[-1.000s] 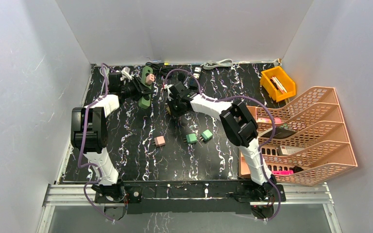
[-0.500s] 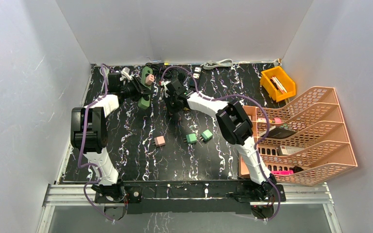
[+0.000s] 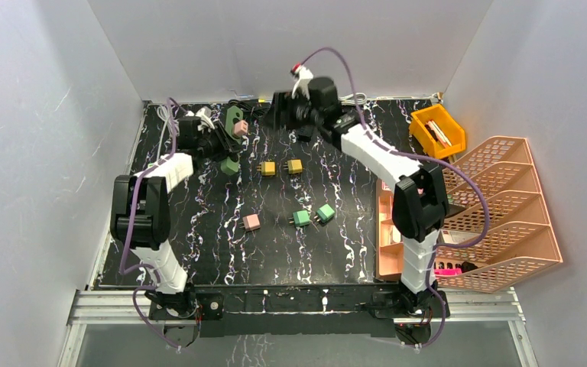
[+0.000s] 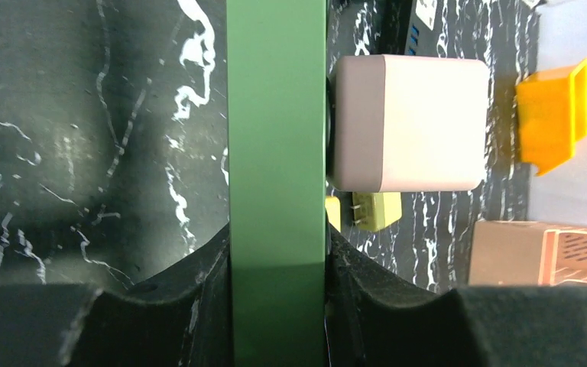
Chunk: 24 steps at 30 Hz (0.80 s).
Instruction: Pull the plug off the socket
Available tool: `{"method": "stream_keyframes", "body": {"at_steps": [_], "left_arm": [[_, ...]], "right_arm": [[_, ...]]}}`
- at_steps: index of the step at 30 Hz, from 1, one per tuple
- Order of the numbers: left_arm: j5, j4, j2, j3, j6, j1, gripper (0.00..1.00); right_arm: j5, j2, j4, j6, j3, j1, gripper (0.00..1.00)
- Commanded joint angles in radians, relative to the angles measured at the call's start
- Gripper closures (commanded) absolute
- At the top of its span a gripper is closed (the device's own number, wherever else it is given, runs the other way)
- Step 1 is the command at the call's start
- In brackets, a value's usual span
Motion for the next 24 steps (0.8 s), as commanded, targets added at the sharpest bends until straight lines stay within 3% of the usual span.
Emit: {"method": "stream_keyframes", "body": {"at_steps": [1, 10, 24], "left_arm": [[-0.106, 0.111, -0.170, -0.058, 0.069, -0.079, 1.00], [-0.129, 0.267, -0.288, -0.187, 0.019, -0.088, 1.00], [-0.110, 0.285, -0.246, -0.190, 0.006, -0.102, 1.00]], "right_arm": [[-0.168, 0.131, 0.077, 0.233, 0.190, -0.063, 0.11], [-0.239, 0.352, 0.020, 0.389, 0.422, -0.070, 0.08], [-0.260, 0.307, 0.154, 0.441, 0.295, -0.059, 0.12]]}}
